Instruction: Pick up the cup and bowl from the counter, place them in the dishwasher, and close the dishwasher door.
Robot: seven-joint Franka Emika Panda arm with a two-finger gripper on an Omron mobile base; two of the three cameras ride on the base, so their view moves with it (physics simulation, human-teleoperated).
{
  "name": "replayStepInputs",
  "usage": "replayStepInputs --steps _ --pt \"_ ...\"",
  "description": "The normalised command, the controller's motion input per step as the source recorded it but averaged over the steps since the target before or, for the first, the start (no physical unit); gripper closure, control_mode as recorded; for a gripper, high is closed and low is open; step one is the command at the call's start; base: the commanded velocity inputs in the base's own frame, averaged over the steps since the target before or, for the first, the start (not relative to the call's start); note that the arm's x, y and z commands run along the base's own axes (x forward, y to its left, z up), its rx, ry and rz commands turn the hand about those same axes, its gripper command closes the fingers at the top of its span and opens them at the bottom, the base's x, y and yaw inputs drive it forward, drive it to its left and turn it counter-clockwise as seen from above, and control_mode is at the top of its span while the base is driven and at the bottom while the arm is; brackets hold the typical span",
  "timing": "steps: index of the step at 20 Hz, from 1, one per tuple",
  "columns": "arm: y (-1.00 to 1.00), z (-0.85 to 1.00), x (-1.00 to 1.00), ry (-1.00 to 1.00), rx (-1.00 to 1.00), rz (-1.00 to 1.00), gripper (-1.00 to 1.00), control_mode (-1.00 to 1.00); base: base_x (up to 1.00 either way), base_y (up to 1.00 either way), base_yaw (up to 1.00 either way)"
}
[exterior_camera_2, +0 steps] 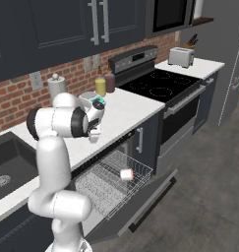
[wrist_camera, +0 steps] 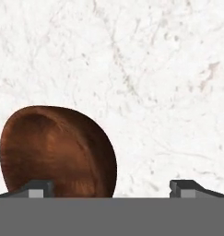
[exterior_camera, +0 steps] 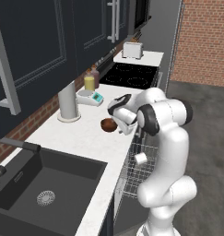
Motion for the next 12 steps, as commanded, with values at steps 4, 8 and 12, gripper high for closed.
replayStepInputs --steps 4,8,12 --pt "0.02 -0.1 0.33 0.01 -0.01 0.0 -1.0 -1.0 0.0 0.0 0.0" --pt "0.0 -0.29 0.18 0.05 -0.05 0.0 -1.0 -1.0 0.0 0.0 0.0" --pt "0.0 -0.38 0.01 0.07 -0.06 0.0 1.0 -1.0 0.0 0.0 0.0"
